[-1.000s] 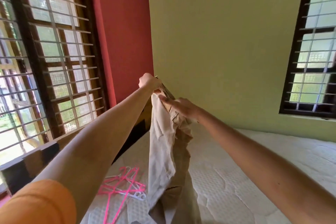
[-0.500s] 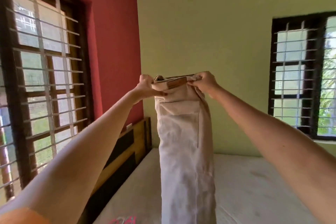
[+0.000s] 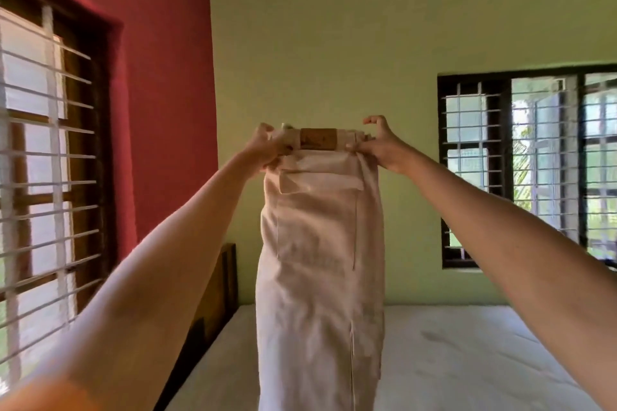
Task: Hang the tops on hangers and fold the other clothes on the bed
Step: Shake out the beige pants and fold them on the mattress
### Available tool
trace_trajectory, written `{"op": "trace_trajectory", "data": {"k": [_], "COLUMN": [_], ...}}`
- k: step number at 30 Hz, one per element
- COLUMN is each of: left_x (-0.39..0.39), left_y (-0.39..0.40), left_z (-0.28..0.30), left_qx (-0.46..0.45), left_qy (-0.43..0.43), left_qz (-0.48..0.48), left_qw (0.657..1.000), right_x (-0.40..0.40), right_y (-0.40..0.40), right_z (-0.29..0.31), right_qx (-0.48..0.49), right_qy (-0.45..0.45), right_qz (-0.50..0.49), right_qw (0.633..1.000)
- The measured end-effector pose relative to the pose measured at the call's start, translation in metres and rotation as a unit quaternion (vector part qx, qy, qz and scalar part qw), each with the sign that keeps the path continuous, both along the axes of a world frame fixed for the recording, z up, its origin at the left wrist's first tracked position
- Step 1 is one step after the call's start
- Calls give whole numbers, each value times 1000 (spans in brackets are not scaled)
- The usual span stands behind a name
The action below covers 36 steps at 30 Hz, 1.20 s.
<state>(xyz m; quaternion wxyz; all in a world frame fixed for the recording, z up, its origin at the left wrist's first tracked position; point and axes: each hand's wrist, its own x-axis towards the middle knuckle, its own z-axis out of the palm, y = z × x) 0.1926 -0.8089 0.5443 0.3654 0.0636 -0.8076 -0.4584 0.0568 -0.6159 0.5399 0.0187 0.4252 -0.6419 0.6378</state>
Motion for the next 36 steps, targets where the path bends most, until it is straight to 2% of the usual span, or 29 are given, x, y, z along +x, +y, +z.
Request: {"op": "trace_trajectory", "data": {"k": [2,4,5,8,9,10,12,14,16,18,21,22,24,25,28,30,33,34,36], "left_x": [-3,-7,-10,-14,-13,-12,-8,-3,4,9,10,9,3,0,-12,-22,-28,-29,-28], "left_y": [0,-3,-3,-1,-1,-2,-7,-14,-24,-26,-21,-19,-12,-8,0,3,5,3,6], "left_z": [-4,-4,-3,-2,-2,-2,-9,-30,-62,-95,-115,-117,-112,-110,-109,-113,-120,-123,-128], "left_qx": [54,120,146,208,235,262,299,285,262,245,239,250,274,294,329,318,242,217,205], "left_qy": [-11,25,43,60,64,64,56,-20,-162,-256,-260,-242,-182,-140,-71,-105,-266,-313,-341], "left_qz": [-33,-48,-42,-35,-37,-40,-79,-134,-142,-174,-153,-146,-150,-156,-148,-135,-60,-33,-26], "left_qw": [998,991,987,976,969,962,949,949,941,919,923,926,932,933,930,933,931,924,917], "right_x": [3,9,11,13,11,9,4,7,8,4,-4,-6,-9,-7,-6,-13,-17,-16,-15], "right_y": [15,22,23,23,22,22,18,10,0,-8,-10,-8,1,8,28,33,31,29,27], "right_z": [-2,-6,-14,-59,-72,-81,-88,-87,-85,-85,-82,-83,-88,-94,-120,-131,-131,-130,-131], "right_qx": [-74,-139,-113,130,160,143,37,-47,-104,-102,-31,-41,-87,-73,69,39,-66,-78,-77], "right_qy": [-53,-105,-119,-164,-164,-160,-169,-175,-178,-180,-208,-222,-244,-250,-217,-190,-185,-181,-177], "right_qz": [54,82,91,87,86,91,99,75,44,18,-39,-39,40,95,131,93,39,33,26], "right_qw": [994,981,982,974,970,972,980,981,978,978,977,973,965,961,965,977,980,980,981]}}
